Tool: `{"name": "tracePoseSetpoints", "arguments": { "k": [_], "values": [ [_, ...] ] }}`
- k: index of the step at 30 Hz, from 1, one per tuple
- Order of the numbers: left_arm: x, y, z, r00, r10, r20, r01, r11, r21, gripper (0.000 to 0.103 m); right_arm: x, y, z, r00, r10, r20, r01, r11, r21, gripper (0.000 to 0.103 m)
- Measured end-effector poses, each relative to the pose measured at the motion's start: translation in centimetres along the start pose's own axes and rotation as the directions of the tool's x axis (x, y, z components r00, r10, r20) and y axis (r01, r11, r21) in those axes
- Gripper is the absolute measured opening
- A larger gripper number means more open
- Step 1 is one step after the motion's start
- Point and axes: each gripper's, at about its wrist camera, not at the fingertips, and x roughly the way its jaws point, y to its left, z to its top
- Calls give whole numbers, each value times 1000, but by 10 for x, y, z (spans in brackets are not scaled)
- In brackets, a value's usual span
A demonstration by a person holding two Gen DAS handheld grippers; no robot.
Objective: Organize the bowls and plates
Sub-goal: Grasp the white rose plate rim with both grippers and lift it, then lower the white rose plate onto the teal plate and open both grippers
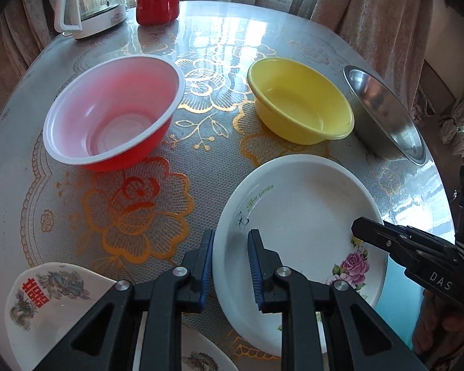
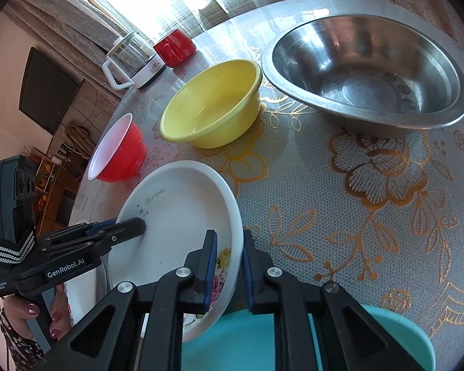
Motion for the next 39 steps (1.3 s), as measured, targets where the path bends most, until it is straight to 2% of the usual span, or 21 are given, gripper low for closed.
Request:
{"name": "tracePoseSetpoints", "arguments": {
  "k": [4,8,14,20,25,31,35,39],
  "values": [
    [-4,-5,-5,998,25,50,-25,1000,-3,22,0,1,-1,1000,-11,7,11,1000,-20,12],
    [-18,-5,-10,995,6,100,-3,1000,-29,22,-6,-5,-1,998,39,39,-40,999,28,12],
    [-48,-14,-17,987,-9,161,12,1000,-19,21,-31,1,-3,995,61,83,-63,998,21,12],
    [-77,-32,-35,976,-61,211,63,998,-3,21,-71,6,-15,988,60,143,-62,998,10,12],
    [-90,-54,-55,964,-117,239,117,993,13,21,-104,-4,-39,983,68,169,-75,996,36,12],
    [-91,-85,-85,956,-185,227,180,983,43,21,-137,-25,-72,982,55,181,-70,994,80,12],
    [-76,-102,-102,963,-188,193,178,982,64,22,-148,-38,-92,983,26,181,-48,992,116,12],
    [-56,-111,-115,967,-213,136,209,977,46,22,-149,-57,-109,985,5,170,-34,985,167,12]
  ]
}}
